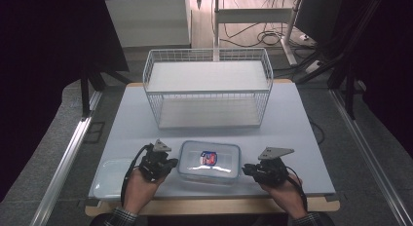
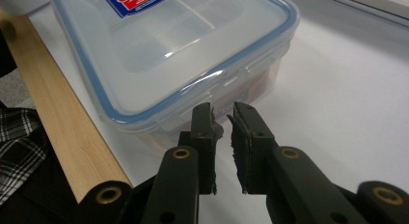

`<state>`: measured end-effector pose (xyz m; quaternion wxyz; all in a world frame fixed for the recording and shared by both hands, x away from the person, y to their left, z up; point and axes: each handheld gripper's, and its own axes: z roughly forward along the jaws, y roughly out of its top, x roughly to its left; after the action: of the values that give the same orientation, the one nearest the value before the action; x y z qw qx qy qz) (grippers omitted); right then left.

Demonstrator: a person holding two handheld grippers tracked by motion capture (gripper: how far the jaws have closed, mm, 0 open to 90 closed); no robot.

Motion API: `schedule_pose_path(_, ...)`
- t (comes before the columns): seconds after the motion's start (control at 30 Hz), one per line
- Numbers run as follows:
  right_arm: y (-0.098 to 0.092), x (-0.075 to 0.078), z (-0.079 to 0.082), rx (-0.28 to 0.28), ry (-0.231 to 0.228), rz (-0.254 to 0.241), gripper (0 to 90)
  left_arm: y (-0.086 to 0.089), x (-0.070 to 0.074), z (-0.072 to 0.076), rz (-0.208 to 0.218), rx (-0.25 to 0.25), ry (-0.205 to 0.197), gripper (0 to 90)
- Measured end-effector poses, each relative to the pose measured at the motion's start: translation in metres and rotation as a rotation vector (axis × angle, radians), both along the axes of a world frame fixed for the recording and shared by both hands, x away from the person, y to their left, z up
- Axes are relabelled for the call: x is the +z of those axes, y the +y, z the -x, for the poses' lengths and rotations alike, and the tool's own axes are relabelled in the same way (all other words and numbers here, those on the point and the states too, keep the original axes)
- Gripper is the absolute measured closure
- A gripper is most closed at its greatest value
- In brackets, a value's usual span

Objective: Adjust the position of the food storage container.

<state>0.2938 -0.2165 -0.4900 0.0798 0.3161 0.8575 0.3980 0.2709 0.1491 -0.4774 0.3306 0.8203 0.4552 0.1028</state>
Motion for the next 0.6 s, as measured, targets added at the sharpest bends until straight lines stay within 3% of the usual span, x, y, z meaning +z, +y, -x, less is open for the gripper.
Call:
schedule_pose_path(0.1, -0.002, 0.000, -0.001, -0.008, -0.005, -0.001, 78.5, 0.000, -0.003, 0.004, 0.041, -0.002, -0.013, 90.0)
schedule_pose_path(0.27, -0.007, 0.000, -0.003, -0.030, -0.008, -0.001, 78.5, 0.000, -0.008, 0.010, 0.111, -0.012, 0.000, 90.0)
schedule_pose_path(0.5, -0.015, 0.001, -0.006, -0.043, -0.012, 0.006, 78.0, -0.002, -0.011, 0.013, 0.145, -0.044, -0.004, 88.7)
schedule_pose_path(0.6, -0.017, 0.002, -0.005, -0.037, -0.016, 0.004, 75.5, 0.005, -0.015, 0.011, 0.151, -0.053, -0.007, 78.5)
